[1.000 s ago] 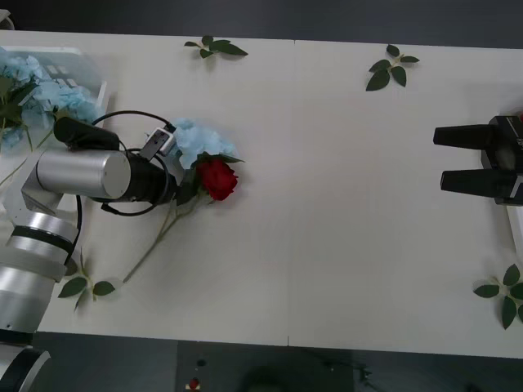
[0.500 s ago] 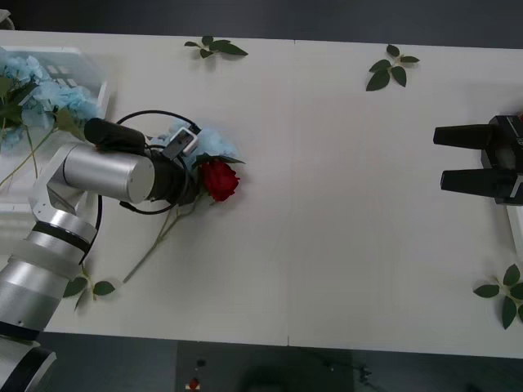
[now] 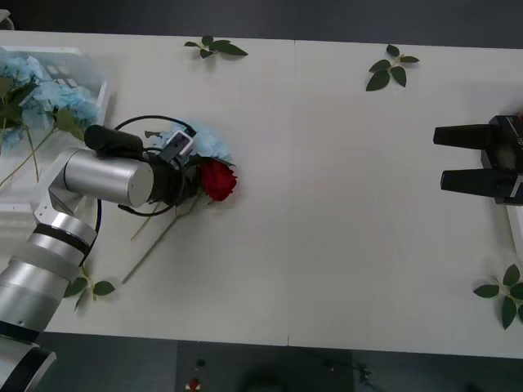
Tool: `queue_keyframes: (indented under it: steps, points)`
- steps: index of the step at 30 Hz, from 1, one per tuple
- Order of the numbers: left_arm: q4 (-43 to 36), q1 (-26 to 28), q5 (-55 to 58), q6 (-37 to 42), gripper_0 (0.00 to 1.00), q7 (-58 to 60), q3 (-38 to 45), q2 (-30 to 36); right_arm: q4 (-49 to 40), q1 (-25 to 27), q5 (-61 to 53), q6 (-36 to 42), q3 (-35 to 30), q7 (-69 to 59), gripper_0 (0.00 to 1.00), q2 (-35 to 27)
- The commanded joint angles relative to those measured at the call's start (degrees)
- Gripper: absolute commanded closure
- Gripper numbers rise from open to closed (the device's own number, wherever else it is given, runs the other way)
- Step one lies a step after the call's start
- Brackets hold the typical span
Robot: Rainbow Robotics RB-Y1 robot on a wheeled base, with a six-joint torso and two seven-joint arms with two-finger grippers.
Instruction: Put the red flowers into the right box and the blue flowers into the left box
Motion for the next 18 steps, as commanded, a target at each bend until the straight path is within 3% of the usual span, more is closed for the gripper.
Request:
queue_keyframes:
  steps: [1, 6, 10, 18]
  points:
    - [-0.45, -1.49, -0.60, -0.36, 1.00, -0.40, -0.20, 1.18, -0.57, -0.79, -0.87, -0.33, -0.72, 0.05, 0.00, 0.91]
    - [-3.61, -1.22, 0.63, 0.78, 1.00, -0.49, 1.12, 2.41, -0.57, -0.79, -0.87, -0.33, -0.81, 0.05, 0.00, 0.91]
    - [-14.60, 0.71, 4.32, 8.43, 1.00, -0.40, 7.18, 3.82, -0.57, -0.79, -0.87, -0.25, -0.72, 0.05, 0.00, 0.91]
    - [-26.47, 3.00, 15.92, 16.34, 1.00, -0.49, 18.17, 7.25, -0.57, -0.88, -0.87, -0.25, -0.72, 0.05, 0.00, 0.91]
